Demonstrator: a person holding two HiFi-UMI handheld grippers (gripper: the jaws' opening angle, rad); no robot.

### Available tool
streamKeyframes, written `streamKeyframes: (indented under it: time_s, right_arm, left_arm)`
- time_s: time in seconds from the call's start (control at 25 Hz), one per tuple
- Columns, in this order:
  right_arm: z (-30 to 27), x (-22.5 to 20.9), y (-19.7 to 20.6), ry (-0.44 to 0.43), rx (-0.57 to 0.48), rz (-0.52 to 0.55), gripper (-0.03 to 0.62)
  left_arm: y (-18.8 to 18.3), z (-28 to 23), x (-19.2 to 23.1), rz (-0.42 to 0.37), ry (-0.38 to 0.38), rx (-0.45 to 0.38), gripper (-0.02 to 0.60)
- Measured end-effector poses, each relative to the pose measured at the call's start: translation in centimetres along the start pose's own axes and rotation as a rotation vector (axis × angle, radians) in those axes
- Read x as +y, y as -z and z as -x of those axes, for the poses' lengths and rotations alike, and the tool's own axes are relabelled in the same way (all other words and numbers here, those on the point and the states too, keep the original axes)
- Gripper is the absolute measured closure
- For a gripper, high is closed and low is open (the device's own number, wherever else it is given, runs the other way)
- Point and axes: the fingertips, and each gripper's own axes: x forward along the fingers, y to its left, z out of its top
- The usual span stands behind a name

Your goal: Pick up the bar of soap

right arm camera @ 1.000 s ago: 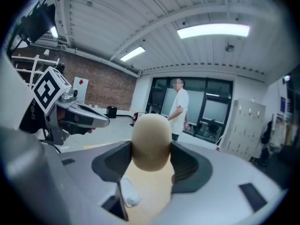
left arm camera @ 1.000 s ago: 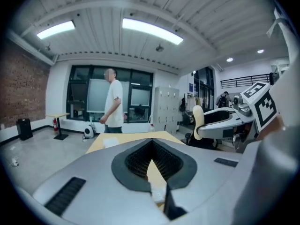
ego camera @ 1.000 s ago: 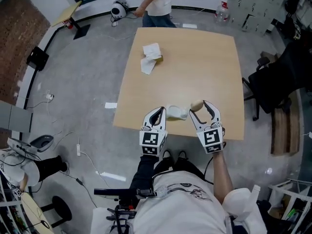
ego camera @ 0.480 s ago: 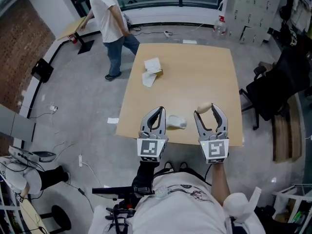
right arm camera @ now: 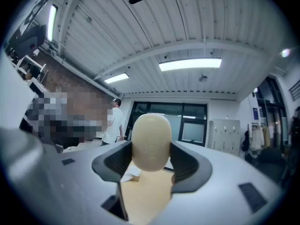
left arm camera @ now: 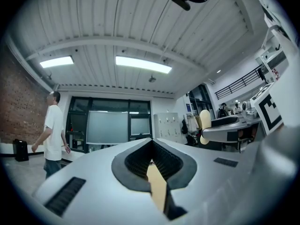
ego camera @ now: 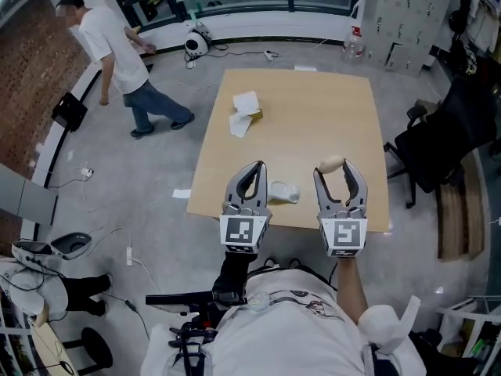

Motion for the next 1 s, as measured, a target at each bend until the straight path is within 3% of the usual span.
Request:
streamKeyframes:
  time_s: [1.0]
  right_arm:
    - [0.3,-1.0,0.8,0.008,0.002,-0.024,0.345]
  left_arm:
    - [1.4,-0.8,-1.4,0.014,0.008,0.043,0.577]
